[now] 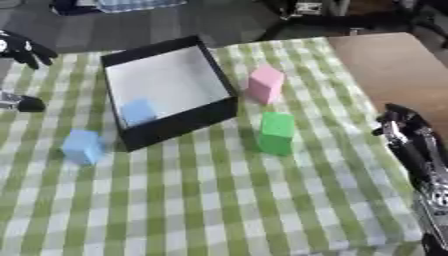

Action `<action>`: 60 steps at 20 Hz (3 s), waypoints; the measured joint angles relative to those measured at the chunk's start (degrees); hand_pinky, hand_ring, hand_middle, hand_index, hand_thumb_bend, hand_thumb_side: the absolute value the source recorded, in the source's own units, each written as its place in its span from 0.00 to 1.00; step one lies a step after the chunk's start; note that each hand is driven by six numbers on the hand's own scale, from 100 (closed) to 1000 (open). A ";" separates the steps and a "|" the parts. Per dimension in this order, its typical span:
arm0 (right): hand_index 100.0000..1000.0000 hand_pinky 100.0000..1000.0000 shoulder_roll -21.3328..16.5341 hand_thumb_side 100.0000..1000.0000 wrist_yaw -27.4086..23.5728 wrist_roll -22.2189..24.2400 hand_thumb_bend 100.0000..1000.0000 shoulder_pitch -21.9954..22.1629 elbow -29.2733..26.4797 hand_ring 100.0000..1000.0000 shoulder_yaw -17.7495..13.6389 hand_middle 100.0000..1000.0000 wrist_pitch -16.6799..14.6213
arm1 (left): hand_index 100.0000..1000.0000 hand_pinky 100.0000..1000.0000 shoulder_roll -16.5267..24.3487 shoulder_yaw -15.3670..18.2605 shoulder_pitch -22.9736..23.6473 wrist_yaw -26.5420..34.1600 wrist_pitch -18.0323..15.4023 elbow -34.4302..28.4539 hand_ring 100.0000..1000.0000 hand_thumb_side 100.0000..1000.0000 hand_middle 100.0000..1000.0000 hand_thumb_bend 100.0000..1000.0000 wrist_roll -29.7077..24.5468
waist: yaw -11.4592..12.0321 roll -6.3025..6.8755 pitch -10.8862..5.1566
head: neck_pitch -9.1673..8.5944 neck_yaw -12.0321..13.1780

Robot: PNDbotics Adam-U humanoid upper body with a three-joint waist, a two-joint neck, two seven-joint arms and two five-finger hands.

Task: Pick up objects on the table and place them in the box.

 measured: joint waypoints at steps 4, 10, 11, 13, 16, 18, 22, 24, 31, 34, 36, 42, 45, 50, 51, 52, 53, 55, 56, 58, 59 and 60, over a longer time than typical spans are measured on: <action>0.78 0.81 -0.28 0.50 0.00 0.16 0.00 0.01 0.01 0.50 0.04 0.56 0.04 | 0.94 0.79 -1.31 -5.41 1.03 -3.21 -1.57 3.01 0.74 0.63 0.76 0.64 1.57 | 0.02 0.00 0.00 | 0.00 0.19; 0.78 0.81 -0.33 0.51 0.00 0.17 0.00 0.07 0.01 0.50 0.01 0.56 0.04 | 0.93 0.79 -3.63 -10.62 -0.89 -7.99 -3.45 7.22 0.74 0.60 0.76 0.62 3.45 | 0.48 0.00 -0.12 | 0.00 -0.17; 0.78 0.81 -0.33 0.51 0.00 0.17 0.00 0.08 0.01 0.50 0.01 0.56 0.04 | 0.93 0.79 -3.95 -10.73 -1.01 -8.64 -3.68 7.67 0.74 0.60 0.76 0.62 3.68 | 0.48 0.00 -0.12 | 0.00 -0.18; 0.78 0.81 -0.33 0.51 0.00 0.17 0.00 0.15 0.01 0.50 0.00 0.56 0.04 | 0.93 0.79 -4.38 -10.74 -1.26 -9.60 -4.05 8.31 0.74 0.60 0.76 0.62 4.05 | 0.51 0.00 -0.12 | 0.00 -0.21; 0.78 0.81 -0.33 0.51 0.00 0.16 0.00 0.29 0.01 0.50 -0.01 0.56 0.03 | 0.93 0.79 -4.61 -10.73 -1.38 -10.28 -4.42 8.91 0.74 0.60 0.76 0.62 4.42 | 0.53 0.00 -0.12 | 0.00 -0.33; 0.78 0.81 -0.33 0.51 0.00 0.16 0.00 0.29 0.01 0.50 -0.01 0.57 0.03 | 0.91 0.78 -4.85 -10.73 -1.46 -10.67 -4.55 8.97 0.72 0.47 0.73 0.53 4.55 | 0.53 0.00 -0.12 | 0.00 -0.38; 0.78 0.81 -0.33 0.51 0.00 0.17 0.00 0.29 0.01 0.50 -0.01 0.57 0.04 | 0.86 0.75 -5.49 -10.67 -1.65 -13.25 -4.64 9.20 0.68 0.34 0.67 0.43 4.64 | 0.50 0.00 -0.20 | 0.00 -0.50; 0.78 0.81 -0.33 0.51 0.00 0.17 0.00 0.28 0.01 0.50 0.00 0.57 0.04 | 0.85 0.74 -6.16 -10.35 -1.72 -14.58 -4.65 9.61 0.66 0.30 0.65 0.40 4.65 | 0.49 0.00 -0.23 | 0.00 -0.58; 0.78 0.81 -0.33 0.51 0.00 0.18 0.00 0.27 0.01 0.50 0.00 0.57 0.03 | 0.79 0.68 -8.07 -9.18 -1.74 -17.33 -4.89 11.83 0.58 0.16 0.56 0.29 4.89 | 0.43 0.00 -0.23 | 0.00 -0.62; 0.78 0.81 -0.33 0.51 0.00 0.20 0.00 0.27 0.02 0.50 0.01 0.57 0.02 | 0.70 0.62 -8.56 -8.34 -1.74 -17.67 -5.33 12.48 0.48 0.05 0.45 0.21 5.33 | 0.43 0.00 -0.23 | 0.00 -0.64; 0.78 0.81 -0.33 0.51 0.00 0.20 0.00 0.27 0.02 0.50 0.01 0.57 0.02 | 0.61 0.56 -8.67 -7.77 -1.74 -17.79 -5.93 12.53 0.40 0.01 0.36 0.17 5.93 | 0.43 0.00 -0.23 | 0.00 -0.65; 0.78 0.81 -0.33 0.51 0.00 0.20 0.00 0.35 0.03 0.50 -0.01 0.57 0.02 | 0.57 0.52 -8.57 -4.80 -3.00 -15.85 -7.76 9.43 0.35 0.00 0.30 0.16 7.76 | 0.70 0.00 -0.31 | 0.00 -0.88; 0.78 0.81 -0.33 0.51 0.00 0.19 0.00 0.52 0.06 0.50 -0.01 0.57 0.03 | 0.57 0.54 -7.87 -1.82 -6.42 -15.13 -8.24 5.30 0.36 0.00 0.30 0.18 8.24 | 0.76 0.00 -0.63 | 0.00 -0.97; 0.78 0.81 -0.32 0.51 0.00 0.33 0.00 0.55 0.22 0.50 0.07 0.57 0.09 | 0.61 0.56 -10.41 1.98 -13.31 -17.50 -8.19 3.03 0.40 0.00 0.34 0.21 8.19 | 0.58 -0.02 -0.85 | 0.00 -0.79; 0.78 0.81 -0.31 0.51 0.00 0.41 0.00 0.52 0.27 0.50 0.22 0.57 0.06 | 0.62 0.57 -11.61 2.05 -14.40 -18.29 -8.07 3.82 0.41 0.05 0.36 0.22 8.07 | 0.23 -0.02 -0.85 | 0.00 -0.59; 0.78 0.81 -0.30 0.51 0.00 0.49 0.00 0.51 0.33 0.50 0.35 0.57 0.05 | 0.63 0.58 -13.01 2.04 -15.35 -19.17 -7.88 4.87 0.42 0.00 0.37 0.23 7.91 | -0.18 -0.02 -0.85 | 0.00 -0.40; 0.78 0.81 -0.28 0.51 0.00 0.59 0.00 0.49 0.34 0.50 0.43 0.57 0.09 | 0.63 0.58 -14.43 2.02 -16.06 -20.07 -7.55 6.06 0.43 0.00 0.38 0.24 7.78 | -0.65 -0.03 -0.85 | 0.00 -0.10; 0.78 0.81 -0.16 0.51 -0.02 0.85 0.00 0.43 0.35 0.50 0.71 0.57 0.09 | 0.65 0.60 -17.38 2.02 -16.90 -21.85 -6.55 8.86 0.44 0.00 0.40 0.26 7.60 | -1.74 -0.03 -0.85 | 0.00 0.61; 0.78 0.81 -0.02 0.51 -0.03 0.97 0.00 0.40 0.36 0.50 0.76 0.57 0.05 | 0.66 0.61 -18.97 2.04 -17.16 -22.83 -5.90 10.34 0.46 0.01 0.42 0.28 7.58 | -2.09 -0.05 -0.85 | 0.00 0.93; 0.78 0.81 0.26 0.51 -0.06 1.20 0.00 0.02 0.37 0.50 1.05 0.57 0.04 | 0.70 0.64 -22.11 2.27 -17.38 -24.76 -4.40 13.49 0.50 0.06 0.46 0.30 7.67 | -2.65 -0.18 -0.85 | 0.00 1.36; 0.78 0.81 0.27 0.51 -0.07 1.32 0.00 -0.06 0.37 0.50 1.07 0.57 0.03 | 0.71 0.66 -23.70 2.57 -17.43 -25.71 -3.55 15.07 0.52 0.10 0.47 0.31 7.96 | -2.81 -0.33 -0.85 | 0.00 1.44; 0.78 0.81 0.29 0.51 -0.08 1.40 0.00 -0.04 0.37 0.50 1.07 0.57 0.01 | 0.72 0.67 -25.27 2.94 -17.44 -26.75 -2.64 16.70 0.53 0.14 0.49 0.32 8.45 | -2.84 -0.46 -0.85 | 0.00 1.45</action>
